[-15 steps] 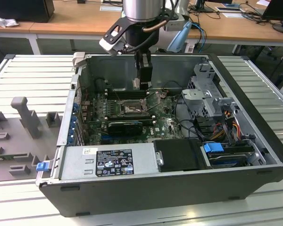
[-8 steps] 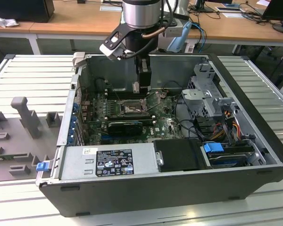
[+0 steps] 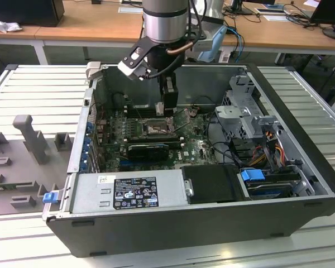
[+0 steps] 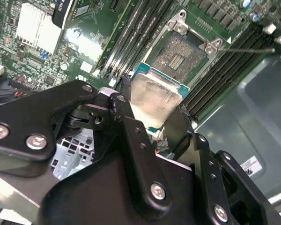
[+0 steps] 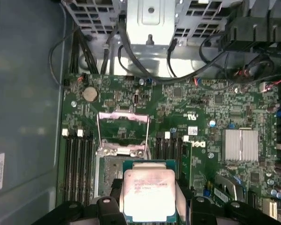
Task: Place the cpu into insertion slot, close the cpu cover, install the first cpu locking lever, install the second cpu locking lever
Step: 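Place the cpu into insertion slot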
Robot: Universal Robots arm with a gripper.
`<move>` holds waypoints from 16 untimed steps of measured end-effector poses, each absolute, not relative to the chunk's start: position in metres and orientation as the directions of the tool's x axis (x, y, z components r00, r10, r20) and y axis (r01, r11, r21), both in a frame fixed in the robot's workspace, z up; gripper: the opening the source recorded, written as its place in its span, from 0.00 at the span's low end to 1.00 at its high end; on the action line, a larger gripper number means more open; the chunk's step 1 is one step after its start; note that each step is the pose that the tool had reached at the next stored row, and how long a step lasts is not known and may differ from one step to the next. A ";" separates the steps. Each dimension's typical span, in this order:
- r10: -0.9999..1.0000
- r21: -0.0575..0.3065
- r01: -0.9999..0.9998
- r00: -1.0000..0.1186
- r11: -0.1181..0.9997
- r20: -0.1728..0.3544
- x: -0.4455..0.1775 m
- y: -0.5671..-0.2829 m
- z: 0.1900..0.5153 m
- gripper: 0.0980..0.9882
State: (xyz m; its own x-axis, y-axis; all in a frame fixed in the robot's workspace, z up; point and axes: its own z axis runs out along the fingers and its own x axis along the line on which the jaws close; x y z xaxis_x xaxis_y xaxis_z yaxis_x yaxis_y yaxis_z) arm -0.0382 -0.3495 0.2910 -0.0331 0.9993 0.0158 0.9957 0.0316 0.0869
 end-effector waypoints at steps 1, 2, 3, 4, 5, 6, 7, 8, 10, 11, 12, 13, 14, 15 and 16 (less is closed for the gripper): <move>0.999 0.087 0.996 -0.033 0.032 0.016 -0.041 -0.349 0.288 0.48; 0.999 0.086 0.996 -0.033 0.031 0.015 -0.043 -0.348 0.285 0.48; 0.999 0.086 0.996 -0.032 0.031 0.015 -0.044 -0.347 0.283 0.48; 0.999 0.086 0.996 -0.031 0.030 0.015 -0.044 -0.345 0.281 0.48; 0.999 0.086 0.996 -0.030 0.029 0.015 -0.044 -0.343 0.279 0.48; 1.000 0.086 0.996 -0.027 0.026 0.015 -0.044 -0.342 0.278 0.48; 1.000 0.086 0.996 -0.024 0.023 0.015 -0.044 -0.340 0.275 0.48; 1.000 0.086 0.996 -0.023 0.021 0.015 -0.044 -0.339 0.273 0.48; 1.000 0.086 0.996 -0.019 0.017 0.015 -0.044 -0.336 0.269 0.48; 1.000 0.086 0.996 -0.014 0.013 0.015 -0.045 -0.335 0.266 0.48; 1.000 0.086 0.996 -0.007 0.006 0.014 -0.045 -0.334 0.264 0.48; 1.000 0.086 0.996 0.001 -0.002 0.014 -0.045 -0.334 0.262 0.48; 1.000 0.086 0.996 0.009 -0.010 0.013 -0.045 -0.333 0.260 0.48; 1.000 0.086 0.996 0.016 -0.017 0.013 -0.046 -0.333 0.258 0.48; 1.000 0.086 0.996 0.017 -0.019 0.013 -0.047 -0.333 0.256 0.48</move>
State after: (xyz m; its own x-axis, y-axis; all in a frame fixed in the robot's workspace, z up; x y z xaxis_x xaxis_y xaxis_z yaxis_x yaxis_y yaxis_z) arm -0.0469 -0.3332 0.2561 0.0175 0.9998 0.0129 0.9962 -0.0185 0.0856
